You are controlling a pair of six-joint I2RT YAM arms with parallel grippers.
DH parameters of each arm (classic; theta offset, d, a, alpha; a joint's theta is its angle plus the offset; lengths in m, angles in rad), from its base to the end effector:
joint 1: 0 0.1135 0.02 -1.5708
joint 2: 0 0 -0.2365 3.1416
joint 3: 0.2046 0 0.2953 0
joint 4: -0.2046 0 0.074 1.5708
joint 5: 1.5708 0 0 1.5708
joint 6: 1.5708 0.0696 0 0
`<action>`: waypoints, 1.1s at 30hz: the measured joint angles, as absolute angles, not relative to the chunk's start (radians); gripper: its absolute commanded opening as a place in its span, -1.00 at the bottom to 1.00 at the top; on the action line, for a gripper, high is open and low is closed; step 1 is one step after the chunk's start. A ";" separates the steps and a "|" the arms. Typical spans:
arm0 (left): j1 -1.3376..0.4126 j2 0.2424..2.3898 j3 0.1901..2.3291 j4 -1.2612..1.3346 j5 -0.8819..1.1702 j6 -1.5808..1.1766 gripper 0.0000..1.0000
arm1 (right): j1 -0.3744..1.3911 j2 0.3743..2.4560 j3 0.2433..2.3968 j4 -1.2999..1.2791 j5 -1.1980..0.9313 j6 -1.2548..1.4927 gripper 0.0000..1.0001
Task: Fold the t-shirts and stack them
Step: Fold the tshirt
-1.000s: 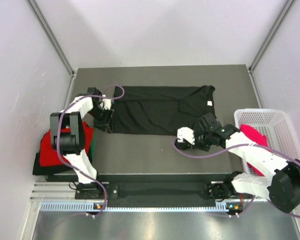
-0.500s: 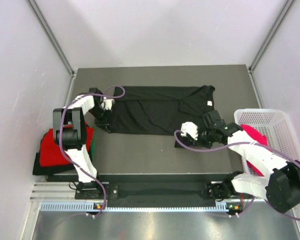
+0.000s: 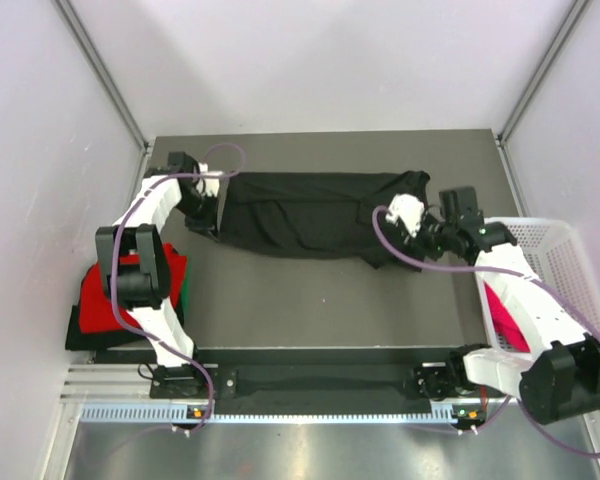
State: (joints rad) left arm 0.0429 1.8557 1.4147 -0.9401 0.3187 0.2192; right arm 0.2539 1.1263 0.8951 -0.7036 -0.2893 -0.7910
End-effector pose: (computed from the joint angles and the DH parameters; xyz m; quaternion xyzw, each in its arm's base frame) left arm 0.4005 -0.0046 0.1337 0.1015 0.9778 -0.1444 0.1133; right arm 0.2826 0.0938 0.2060 -0.5081 0.7921 0.0499 0.3346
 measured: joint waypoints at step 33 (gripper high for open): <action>0.036 2.336 2.133 -1.052 0.323 0.215 -1.00 | 0.147 2.055 1.750 -0.617 -0.161 -0.649 -1.00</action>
